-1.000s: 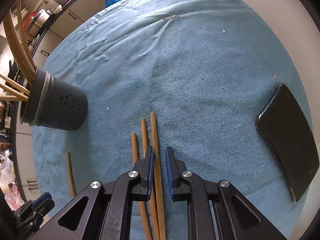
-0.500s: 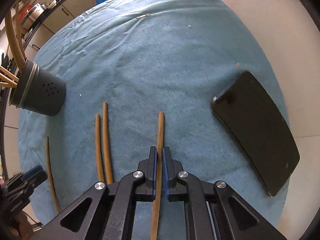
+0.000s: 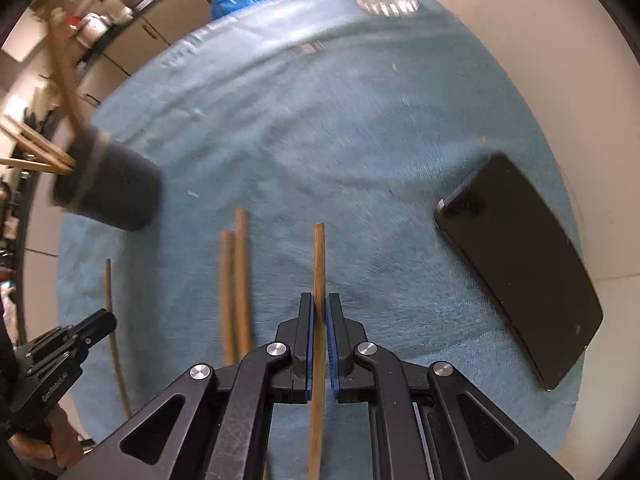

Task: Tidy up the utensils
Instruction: 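Close the right tool on another wooden chopstick and lift it, then carry the chopstick with the right tool and lower it into the black holder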

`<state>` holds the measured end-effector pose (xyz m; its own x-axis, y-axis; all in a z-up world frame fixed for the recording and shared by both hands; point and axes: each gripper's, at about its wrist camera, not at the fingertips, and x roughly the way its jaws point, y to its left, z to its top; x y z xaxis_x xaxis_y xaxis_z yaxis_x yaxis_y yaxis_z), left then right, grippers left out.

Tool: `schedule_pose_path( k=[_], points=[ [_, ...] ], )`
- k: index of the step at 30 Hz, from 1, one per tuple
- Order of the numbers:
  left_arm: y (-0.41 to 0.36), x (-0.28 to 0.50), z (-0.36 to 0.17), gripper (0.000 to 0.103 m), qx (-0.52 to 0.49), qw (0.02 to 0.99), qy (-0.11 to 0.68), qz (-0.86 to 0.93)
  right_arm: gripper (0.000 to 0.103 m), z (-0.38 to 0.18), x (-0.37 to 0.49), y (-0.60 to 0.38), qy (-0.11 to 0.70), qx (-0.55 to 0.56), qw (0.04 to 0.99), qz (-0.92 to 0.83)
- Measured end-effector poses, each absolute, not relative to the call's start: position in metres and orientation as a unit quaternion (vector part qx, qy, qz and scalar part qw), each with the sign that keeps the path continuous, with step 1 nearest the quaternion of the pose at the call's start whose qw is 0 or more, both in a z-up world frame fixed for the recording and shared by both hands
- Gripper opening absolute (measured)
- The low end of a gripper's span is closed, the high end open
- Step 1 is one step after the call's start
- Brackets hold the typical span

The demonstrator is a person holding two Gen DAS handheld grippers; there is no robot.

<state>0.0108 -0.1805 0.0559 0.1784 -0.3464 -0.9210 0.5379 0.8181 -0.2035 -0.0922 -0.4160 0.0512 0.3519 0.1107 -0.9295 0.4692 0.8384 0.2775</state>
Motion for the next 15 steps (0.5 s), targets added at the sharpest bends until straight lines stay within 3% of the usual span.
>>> schedule_pose_path(
  k=[7, 15],
  points=[
    [-0.158, 0.001, 0.121, 0.006, 0.055, 0.811, 0.502, -0.294, 0.006, 0.116, -0.110, -0.401, 0.475, 0.243, 0.842, -0.087],
    [-0.155, -0.011, 0.152, 0.006, 0.047, 0.824, 0.476, -0.303, 0.006, 0.146, -0.128, -0.392, 0.429, 0.231, 0.869, -0.087]
  ],
)
